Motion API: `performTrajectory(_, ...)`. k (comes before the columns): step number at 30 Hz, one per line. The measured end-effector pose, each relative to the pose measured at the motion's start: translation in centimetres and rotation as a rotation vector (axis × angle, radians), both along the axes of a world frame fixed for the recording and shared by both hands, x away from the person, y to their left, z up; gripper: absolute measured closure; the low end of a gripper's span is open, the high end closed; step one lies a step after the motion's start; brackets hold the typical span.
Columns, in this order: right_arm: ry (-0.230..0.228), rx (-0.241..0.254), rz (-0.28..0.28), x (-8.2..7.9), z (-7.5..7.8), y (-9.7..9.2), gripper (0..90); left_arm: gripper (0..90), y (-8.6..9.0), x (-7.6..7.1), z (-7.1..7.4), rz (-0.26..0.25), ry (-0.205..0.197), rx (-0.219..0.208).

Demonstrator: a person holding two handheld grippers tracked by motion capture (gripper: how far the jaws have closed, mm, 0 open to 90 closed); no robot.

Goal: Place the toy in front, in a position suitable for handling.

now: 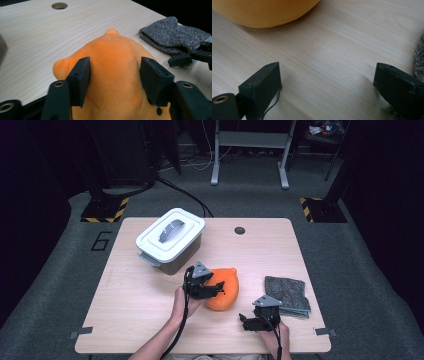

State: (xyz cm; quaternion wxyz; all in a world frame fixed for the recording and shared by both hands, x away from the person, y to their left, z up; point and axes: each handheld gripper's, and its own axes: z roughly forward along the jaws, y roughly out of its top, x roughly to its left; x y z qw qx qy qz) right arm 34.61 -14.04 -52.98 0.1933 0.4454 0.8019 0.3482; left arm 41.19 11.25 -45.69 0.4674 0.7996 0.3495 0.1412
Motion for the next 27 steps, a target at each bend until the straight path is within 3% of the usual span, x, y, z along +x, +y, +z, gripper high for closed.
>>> performTrajectory(4,-0.001,-0.003,-0.001,0.0,0.0,0.0,6.7,35.0,0.8,0.0,0.8,-0.019,-0.015,-0.027)
performTrajectory(9,0.0,-0.001,0.0,0.0,0.0,0.0,6.7,33.4,2.2,0.7,1.3,-0.005,-0.021,-0.021)
performTrajectory(17,-0.001,-0.008,0.014,-0.1,0.1,-0.1,7.1,31.8,4.4,2.2,1.0,0.023,0.042,-0.07)
performTrajectory(20,-0.003,0.064,0.033,-0.3,0.7,0.0,6.4,31.9,4.6,2.8,0.6,0.015,0.068,-0.067)
performTrajectory(24,-0.056,0.104,0.058,-1.0,2.8,1.3,6.3,31.7,4.2,3.2,0.1,0.001,0.093,-0.042)
performTrajectory(27,-0.076,0.147,0.082,-1.0,4.2,2.3,6.3,31.8,3.6,3.1,-0.4,-0.01,0.088,-0.015)
